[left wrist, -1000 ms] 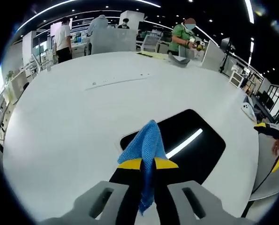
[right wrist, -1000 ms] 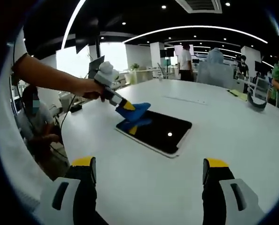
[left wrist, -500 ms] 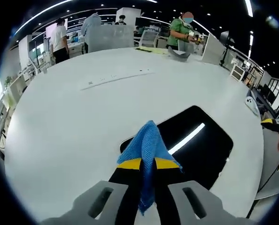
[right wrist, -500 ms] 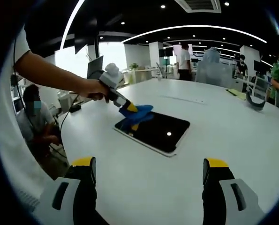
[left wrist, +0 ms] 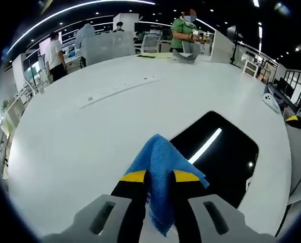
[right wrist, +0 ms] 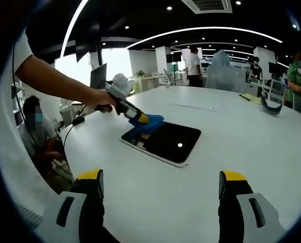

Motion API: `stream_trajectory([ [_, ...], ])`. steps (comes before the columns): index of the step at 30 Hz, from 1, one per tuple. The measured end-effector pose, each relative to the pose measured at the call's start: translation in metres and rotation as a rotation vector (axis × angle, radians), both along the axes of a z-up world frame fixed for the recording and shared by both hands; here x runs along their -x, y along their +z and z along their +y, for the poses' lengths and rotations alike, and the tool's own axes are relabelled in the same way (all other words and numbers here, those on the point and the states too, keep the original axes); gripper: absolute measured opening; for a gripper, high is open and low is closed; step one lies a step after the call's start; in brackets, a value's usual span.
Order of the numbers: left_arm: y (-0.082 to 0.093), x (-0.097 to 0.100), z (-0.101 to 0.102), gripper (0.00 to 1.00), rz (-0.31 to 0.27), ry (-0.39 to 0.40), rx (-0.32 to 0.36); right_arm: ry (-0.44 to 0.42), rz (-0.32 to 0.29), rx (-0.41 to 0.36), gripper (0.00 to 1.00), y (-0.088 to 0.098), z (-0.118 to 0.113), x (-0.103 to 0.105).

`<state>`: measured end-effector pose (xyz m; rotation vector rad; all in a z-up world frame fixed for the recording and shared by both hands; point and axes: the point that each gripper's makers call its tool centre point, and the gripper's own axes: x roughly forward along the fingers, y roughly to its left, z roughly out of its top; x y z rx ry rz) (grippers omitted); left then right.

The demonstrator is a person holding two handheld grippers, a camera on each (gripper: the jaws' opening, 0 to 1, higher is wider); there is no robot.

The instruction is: Wipe the mirror surface with the cleaning cloth until all visible marks leave the cleaned area.

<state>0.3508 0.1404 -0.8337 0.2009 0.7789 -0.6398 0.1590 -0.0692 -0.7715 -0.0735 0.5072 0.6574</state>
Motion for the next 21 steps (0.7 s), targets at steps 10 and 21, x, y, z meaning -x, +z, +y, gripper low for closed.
stream_trajectory([
  [10, 0.0005, -0.0025, -0.0037, 0.3, -0.021, -0.053, -0.033, -0.008, -0.001, -0.004, 0.95, 0.0004, -0.0007, 0.0006],
  [21, 0.0, -0.0045, -0.0047, 0.34, -0.029, -0.094, -0.03, -0.014, -0.004, -0.009, 0.95, 0.002, -0.0011, 0.0008],
])
